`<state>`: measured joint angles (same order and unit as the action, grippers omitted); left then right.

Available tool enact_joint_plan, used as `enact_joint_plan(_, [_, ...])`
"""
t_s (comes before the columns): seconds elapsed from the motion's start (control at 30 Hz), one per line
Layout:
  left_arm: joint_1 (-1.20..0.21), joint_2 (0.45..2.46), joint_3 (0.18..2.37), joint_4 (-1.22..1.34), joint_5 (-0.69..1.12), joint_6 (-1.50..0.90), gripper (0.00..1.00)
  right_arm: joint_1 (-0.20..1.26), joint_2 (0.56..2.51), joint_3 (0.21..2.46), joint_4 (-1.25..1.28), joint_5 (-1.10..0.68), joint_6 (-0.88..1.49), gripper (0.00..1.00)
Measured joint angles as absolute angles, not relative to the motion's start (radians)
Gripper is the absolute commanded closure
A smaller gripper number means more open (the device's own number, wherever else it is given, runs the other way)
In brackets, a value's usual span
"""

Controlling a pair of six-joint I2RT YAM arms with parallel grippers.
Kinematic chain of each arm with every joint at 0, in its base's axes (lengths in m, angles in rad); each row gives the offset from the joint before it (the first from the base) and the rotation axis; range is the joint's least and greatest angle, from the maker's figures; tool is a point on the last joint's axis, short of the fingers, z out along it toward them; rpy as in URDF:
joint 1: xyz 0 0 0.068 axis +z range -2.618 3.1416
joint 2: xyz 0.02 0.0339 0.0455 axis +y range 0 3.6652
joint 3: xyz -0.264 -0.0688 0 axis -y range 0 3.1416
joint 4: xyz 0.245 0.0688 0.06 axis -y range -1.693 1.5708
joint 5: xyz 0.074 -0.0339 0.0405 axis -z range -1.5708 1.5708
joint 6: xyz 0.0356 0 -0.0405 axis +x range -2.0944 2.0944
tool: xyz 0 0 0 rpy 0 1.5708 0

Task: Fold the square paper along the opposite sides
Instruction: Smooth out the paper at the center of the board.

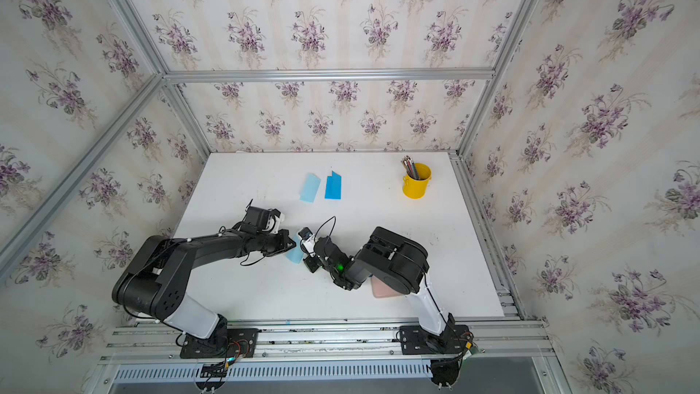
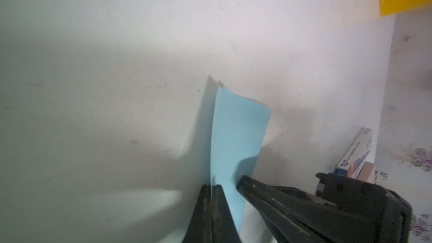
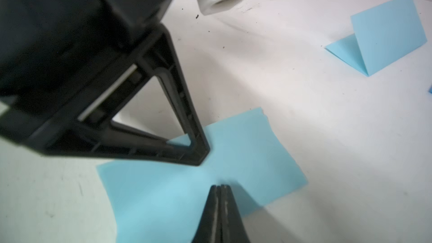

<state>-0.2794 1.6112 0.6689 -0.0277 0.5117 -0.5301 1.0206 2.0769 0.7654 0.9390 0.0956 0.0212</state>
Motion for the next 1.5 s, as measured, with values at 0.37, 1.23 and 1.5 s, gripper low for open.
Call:
enact_joint_plan(0.37, [-0.339, 1.773, 0.924, -0.282, 0.542, -0.261, 1.00, 1.020, 1.810, 0.543, 0.863, 0.116, -0.051, 1.00])
enact_joint_plan(1.23, [-0.412, 1.822, 1.028, -0.495, 0.596, -0.138, 1.00, 1.018, 1.998, 0.615, 1.049, 0.063, -0.131, 1.00])
enact_joint_plan(1.5, [-0.409, 1.814, 1.003, -0.450, 0.585, -0.178, 1.00, 1.018, 2.019, 0.652, 1.026, 0.071, -0.130, 1.00])
